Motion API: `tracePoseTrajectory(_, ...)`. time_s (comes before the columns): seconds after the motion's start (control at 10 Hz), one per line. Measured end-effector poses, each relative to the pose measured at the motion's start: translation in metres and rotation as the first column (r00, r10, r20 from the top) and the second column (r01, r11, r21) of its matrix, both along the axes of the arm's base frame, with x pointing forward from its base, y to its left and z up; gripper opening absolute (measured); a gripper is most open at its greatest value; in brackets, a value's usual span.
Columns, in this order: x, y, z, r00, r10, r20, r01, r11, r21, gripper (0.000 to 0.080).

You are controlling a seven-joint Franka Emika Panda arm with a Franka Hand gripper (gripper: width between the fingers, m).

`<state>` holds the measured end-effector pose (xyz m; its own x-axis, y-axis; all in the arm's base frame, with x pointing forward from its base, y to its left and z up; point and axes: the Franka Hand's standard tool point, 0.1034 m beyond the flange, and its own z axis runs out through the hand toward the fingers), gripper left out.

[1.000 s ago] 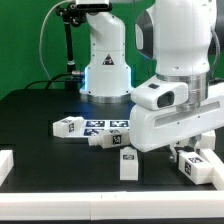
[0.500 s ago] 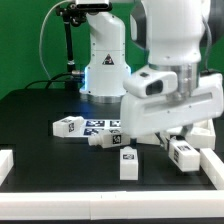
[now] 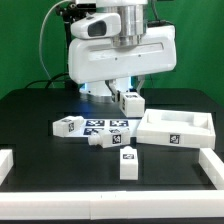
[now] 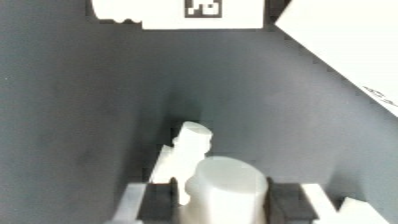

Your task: Assemble one leg

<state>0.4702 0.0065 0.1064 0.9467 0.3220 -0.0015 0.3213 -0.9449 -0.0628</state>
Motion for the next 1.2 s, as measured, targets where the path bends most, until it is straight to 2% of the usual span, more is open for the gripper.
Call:
tracePoseTrajectory(0.4, -0.001, -0.002, -0.002, 1.0, 0.005, -0.003, -0.005, 1.0, 0.002, 0.022)
tracePoseTrajectory(0.5, -0.01, -0.016, -0.009, 1.0, 0.015, -0.01, -0.015, 1.0, 0.009, 0.022)
tracePoseTrajectory(0.7, -0.045, -0.062, -0.021, 0.998, 0.052, -0.034, -0.051, 0.999, 0.011, 0.022)
tracePoseTrajectory(0.8, -0.069, -0.091, -0.031, 0.998, 0.049, -0.049, -0.049, 0.999, 0.008, 0.022)
tracePoseTrajectory(0.9, -0.073, -0.112, -0.035, 0.999, 0.013, -0.038, -0.013, 1.0, -0.007, 0.022)
tracePoseTrajectory(1.0, -0.077, -0.123, -0.045, 0.999, 0.015, -0.03, -0.015, 1.0, -0.01, 0.022)
tracePoseTrajectory(1.1, -0.083, -0.121, -0.056, 0.998, 0.014, -0.055, -0.014, 1.0, 0.002, 0.022)
tracePoseTrajectory(1.2, -0.08, -0.119, -0.053, 0.999, 0.018, -0.048, -0.018, 1.0, 0.001, 0.022)
